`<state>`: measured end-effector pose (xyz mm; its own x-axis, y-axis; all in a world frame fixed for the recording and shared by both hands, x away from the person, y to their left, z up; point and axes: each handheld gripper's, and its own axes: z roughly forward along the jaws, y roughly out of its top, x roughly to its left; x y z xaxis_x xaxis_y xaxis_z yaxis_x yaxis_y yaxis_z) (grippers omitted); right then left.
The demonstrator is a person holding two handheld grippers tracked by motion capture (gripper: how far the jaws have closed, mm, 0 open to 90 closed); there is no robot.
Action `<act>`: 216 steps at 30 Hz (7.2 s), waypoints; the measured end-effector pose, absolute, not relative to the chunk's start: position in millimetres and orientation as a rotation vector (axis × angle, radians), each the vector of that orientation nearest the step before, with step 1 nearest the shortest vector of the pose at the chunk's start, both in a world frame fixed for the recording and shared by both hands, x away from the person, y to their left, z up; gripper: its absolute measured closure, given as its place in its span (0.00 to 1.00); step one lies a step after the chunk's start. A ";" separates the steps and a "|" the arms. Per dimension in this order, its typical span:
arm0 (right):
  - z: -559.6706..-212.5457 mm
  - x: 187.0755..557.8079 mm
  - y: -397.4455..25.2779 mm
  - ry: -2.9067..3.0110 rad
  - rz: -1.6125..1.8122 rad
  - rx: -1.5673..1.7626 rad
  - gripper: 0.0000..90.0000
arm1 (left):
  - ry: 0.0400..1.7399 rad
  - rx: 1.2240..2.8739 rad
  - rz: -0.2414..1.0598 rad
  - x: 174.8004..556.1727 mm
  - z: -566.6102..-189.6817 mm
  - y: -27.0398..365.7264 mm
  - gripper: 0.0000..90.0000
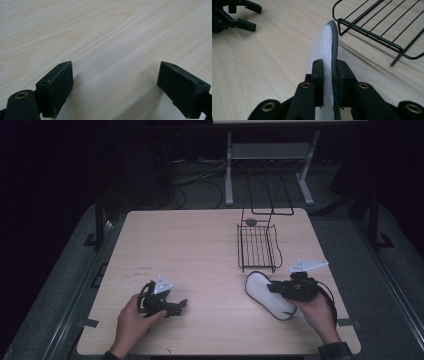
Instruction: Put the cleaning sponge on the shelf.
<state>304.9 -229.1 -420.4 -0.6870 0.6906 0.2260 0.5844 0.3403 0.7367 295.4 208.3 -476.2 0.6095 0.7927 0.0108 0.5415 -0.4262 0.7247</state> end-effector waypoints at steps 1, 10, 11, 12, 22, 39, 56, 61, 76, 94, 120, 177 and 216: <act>-419.8 304.3 -231.0 2.465 1.272 1.181 0.87 | 1.046 2.136 0.462 295.4 -476.2 208.3 0.14; -413.1 297.2 -252.7 2.423 1.274 1.195 0.87 | 1.047 2.136 0.463 295.3 -476.2 208.3 0.14; -412.8 296.7 -255.4 2.418 1.276 1.191 0.87 | 1.046 2.137 0.463 295.4 -476.2 208.3 0.14; -412.0 295.8 -258.6 2.410 1.274 1.201 0.87 | 1.046 2.137 0.463 295.4 -476.2 208.3 0.14; -404.1 291.2 -281.8 2.347 1.276 1.232 0.88 | 1.047 2.135 0.462 295.3 -476.3 208.2 0.14; -392.2 291.0 -307.4 2.251 1.281 1.272 0.88 | 1.046 2.139 0.462 295.4 -476.1 208.5 0.14; -375.8 306.8 -314.5 2.187 1.314 1.252 0.88 | 1.045 2.139 0.462 295.4 -476.1 208.4 0.14; -370.3 311.6 -313.1 2.168 1.325 1.248 0.88 | 1.047 2.135 0.462 295.4 -476.3 208.2 0.14; -362.1 331.6 -302.8 2.150 1.360 1.221 0.88 | 1.046 2.135 0.463 295.5 -476.3 208.2 0.14; -357.7 369.0 -280.6 2.152 1.394 1.204 0.88 | 1.045 2.140 0.463 295.5 -476.0 208.4 0.14; -364.7 420.4 -246.3 2.189 1.411 1.241 0.88 | 1.047 2.143 0.458 295.3 -475.7 208.5 0.14; -413.9 476.9 -220.5 2.213 1.236 1.385 0.59 | 1.046 2.142 0.460 295.4 -475.9 208.4 0.14; -428.8 418.9 -236.4 2.346 1.101 1.246 1.00 | 1.048 2.140 0.462 295.6 -476.0 207.8 0.14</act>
